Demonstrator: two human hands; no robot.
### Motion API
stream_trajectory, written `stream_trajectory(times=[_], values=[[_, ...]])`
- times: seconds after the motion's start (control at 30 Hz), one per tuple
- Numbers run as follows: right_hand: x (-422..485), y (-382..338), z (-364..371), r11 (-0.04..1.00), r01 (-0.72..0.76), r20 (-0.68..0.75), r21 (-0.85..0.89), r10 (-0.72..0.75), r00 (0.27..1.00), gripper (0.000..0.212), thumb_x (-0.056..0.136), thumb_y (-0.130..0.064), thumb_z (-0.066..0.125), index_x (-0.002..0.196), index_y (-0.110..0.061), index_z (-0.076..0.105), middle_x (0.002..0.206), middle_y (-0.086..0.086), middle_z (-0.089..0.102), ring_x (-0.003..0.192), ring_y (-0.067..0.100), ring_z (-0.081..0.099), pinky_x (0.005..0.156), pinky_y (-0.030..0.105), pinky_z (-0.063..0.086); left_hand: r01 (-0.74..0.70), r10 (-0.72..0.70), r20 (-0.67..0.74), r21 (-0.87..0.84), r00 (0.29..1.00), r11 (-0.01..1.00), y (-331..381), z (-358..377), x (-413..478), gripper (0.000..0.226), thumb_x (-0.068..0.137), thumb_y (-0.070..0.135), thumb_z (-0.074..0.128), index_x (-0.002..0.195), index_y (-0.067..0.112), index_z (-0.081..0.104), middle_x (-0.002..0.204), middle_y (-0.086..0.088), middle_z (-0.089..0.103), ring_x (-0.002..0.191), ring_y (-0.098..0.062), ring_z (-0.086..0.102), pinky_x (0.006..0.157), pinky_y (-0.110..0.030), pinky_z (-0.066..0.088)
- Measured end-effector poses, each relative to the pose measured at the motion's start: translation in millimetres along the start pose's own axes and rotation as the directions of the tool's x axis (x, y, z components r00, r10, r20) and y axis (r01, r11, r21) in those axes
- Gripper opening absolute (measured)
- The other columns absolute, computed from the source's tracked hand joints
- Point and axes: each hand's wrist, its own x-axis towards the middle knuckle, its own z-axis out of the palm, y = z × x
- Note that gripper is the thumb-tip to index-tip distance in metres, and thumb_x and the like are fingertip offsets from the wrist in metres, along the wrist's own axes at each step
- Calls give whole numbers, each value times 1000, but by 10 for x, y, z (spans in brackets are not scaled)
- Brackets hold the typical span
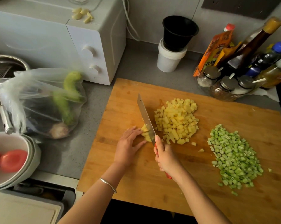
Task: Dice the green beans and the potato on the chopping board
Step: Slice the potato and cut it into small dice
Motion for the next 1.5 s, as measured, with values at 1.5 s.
stream_trajectory(times=[1.5], values=[[22, 5, 99, 1000, -6, -3, 5, 6, 1000, 58, 94, -65, 27, 62, -17, 38, 37, -11, 32, 35, 7, 29, 45, 26, 26, 125, -116, -107, 78, 987, 989, 83, -49, -93, 35, 81, 39, 69, 110, 20, 67, 100, 8, 68, 105, -14, 55, 88, -35, 47]])
